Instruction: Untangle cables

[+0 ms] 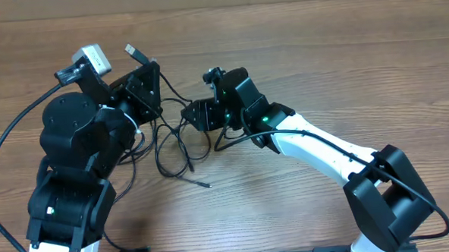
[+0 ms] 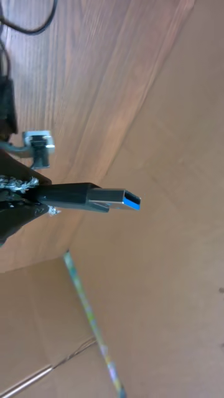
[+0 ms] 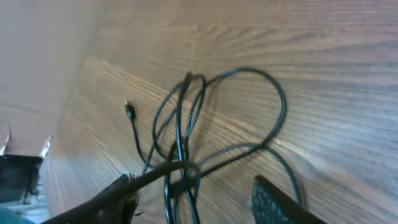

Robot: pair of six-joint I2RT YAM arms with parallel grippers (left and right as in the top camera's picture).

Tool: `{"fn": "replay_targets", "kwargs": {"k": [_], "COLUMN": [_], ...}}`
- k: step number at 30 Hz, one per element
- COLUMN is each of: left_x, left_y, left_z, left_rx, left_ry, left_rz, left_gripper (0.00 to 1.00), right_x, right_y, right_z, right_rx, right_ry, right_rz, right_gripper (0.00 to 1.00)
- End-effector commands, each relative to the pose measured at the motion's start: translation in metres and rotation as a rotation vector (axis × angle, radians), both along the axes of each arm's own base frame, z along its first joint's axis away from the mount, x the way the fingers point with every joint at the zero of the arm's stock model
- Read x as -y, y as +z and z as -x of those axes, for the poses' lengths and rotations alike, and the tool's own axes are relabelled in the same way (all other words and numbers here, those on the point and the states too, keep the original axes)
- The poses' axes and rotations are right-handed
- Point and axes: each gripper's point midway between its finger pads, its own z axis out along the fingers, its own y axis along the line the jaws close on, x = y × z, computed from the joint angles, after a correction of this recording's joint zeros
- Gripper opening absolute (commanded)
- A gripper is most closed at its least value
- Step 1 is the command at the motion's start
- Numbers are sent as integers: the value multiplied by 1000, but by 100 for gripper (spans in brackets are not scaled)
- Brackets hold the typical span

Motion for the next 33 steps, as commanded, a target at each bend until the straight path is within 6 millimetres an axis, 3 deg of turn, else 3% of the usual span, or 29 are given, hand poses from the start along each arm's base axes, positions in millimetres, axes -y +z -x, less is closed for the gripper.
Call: {"fn": "replay_targets", "kwargs": {"k": [1,8,15,17,20,23,25,29,33], "left_x": [9,16,19,17,7,-22,-31,-30,-24], "left_y": [14,11,10,10,5,-22,-42,-85,-139], "left_z": [9,14,15,14,10,3,-2,-13,-23], "left_rx": [23,2,9,16,18,-82,-151,-291,-468], "left_ry": [-61,-108,-128,-121,-68,100,147,123,73], "left_rz": [38,50,32,16,-40,-117,-158,-260,-340], "left_gripper": [4,4,4,4,4,4,4,4,4], "right_x": [-2,-1,-4,-1,10,25,36,62,77], "right_y": [11,20,80,79,49,3,-19,-57,-72], "right_z": [-10,-23,-56,-59,-54,-34,-20,15,33], "right_rx": [31,54,281,281,184,22,-66,-243,-323], "right_ry": [-45,-114,-177,-186,-196,-195,-193,-188,-191], "right_rz": [-32,-63,-224,-221,-131,17,96,256,340], "right_gripper": [51,44,42,41,40,43,48,51,55]}}
